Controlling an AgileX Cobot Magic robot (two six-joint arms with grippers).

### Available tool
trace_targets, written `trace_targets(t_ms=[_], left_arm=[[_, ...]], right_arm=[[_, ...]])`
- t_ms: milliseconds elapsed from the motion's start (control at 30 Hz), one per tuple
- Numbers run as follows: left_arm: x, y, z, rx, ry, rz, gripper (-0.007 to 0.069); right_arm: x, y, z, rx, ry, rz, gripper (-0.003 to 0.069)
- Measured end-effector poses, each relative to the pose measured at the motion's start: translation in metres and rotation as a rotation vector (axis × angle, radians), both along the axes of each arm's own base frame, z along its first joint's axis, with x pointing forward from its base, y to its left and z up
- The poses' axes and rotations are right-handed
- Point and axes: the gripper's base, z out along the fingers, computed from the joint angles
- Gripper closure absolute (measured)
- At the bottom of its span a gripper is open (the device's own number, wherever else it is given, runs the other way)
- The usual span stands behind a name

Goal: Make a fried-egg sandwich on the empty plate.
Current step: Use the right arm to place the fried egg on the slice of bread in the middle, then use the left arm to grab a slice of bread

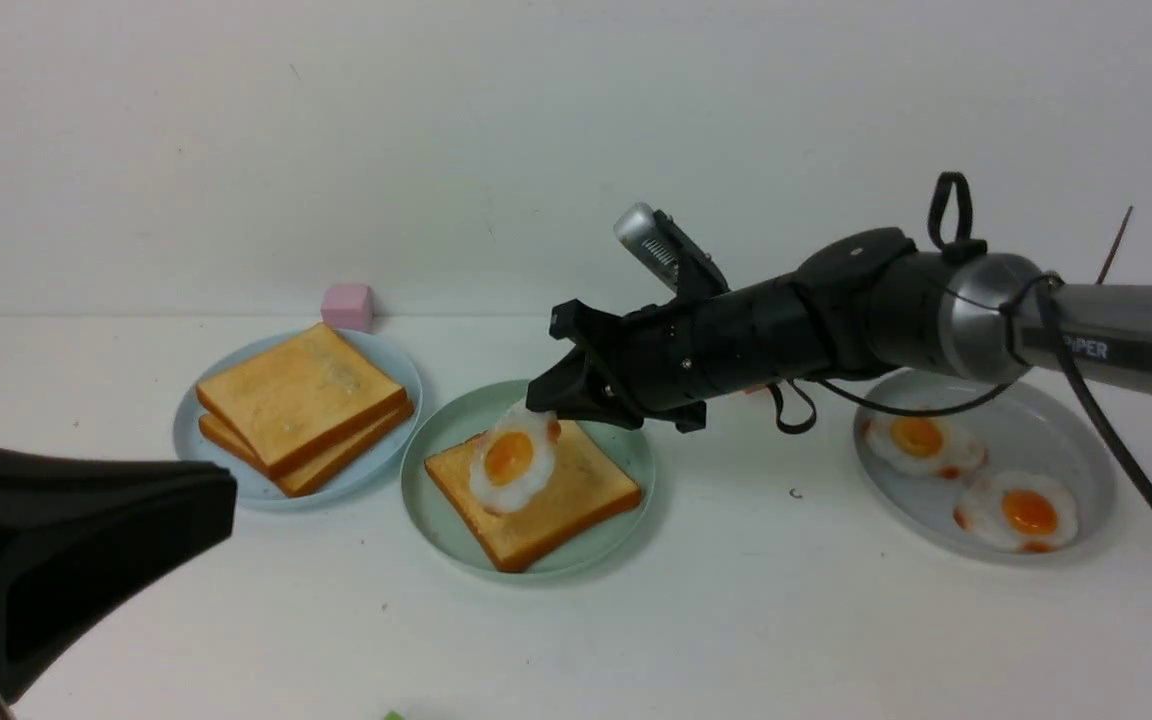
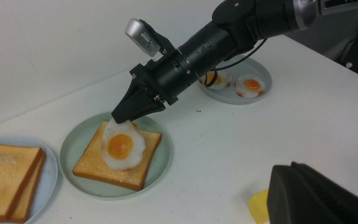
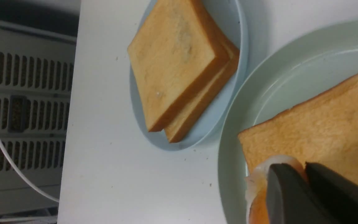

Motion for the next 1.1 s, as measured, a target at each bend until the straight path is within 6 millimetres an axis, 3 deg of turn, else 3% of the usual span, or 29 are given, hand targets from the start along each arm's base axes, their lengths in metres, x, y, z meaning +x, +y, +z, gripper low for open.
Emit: trace_targets(t_ms=[200,433,500,600,700,867,900,967,1000,1033,1100], left_arm=[[0.0,0.0,0.001,-0.004,-0.008,0.004,0.0638],[0.001,0.001,0.001,0.002,-0.014,0.007,0.0638],[0.001,0.001,0.001,0.01,-0.019,0.009,0.0637],[0.001,0.001,0.0,0.022,-0.025,0.012,0.0637],[0.001,0.002,0.0,0.028,-0.028,0.013,0.0637],[0.002,0.001,0.0,0.03,-0.025,0.012,0.0631],[0.002,0.001,0.0,0.031,-0.024,0.012,0.0631],[0.007,-0.002,-0.004,0.043,0.01,0.011,0.0629],[0.008,-0.002,-0.004,0.044,0.014,0.011,0.0629],[0.017,-0.008,-0.011,0.046,0.077,0.02,0.0629],[0.03,-0.015,-0.02,0.049,0.163,0.036,0.0628]], right_arm=[[0.003,0.0,-0.011,0.008,0.036,-0.03,0.0547],[0.003,0.001,-0.016,0.008,0.051,-0.036,0.0323],[0.004,-0.001,-0.015,-0.003,0.044,-0.031,0.023],[0.004,-0.008,-0.007,-0.046,0.005,-0.012,0.0179],[0.005,-0.018,0.005,-0.086,-0.029,-0.007,0.0176],[-0.007,-0.05,0.057,-0.268,-0.13,0.053,0.0235],[-0.008,-0.051,0.059,-0.276,-0.133,0.058,0.0235],[-0.027,-0.065,0.092,-0.409,-0.175,0.129,0.0297],[-0.029,-0.066,0.095,-0.42,-0.177,0.133,0.0309],[-0.048,-0.077,0.12,-0.515,-0.179,0.169,0.0363],[-0.068,-0.09,0.144,-0.6,-0.179,0.177,0.0439]])
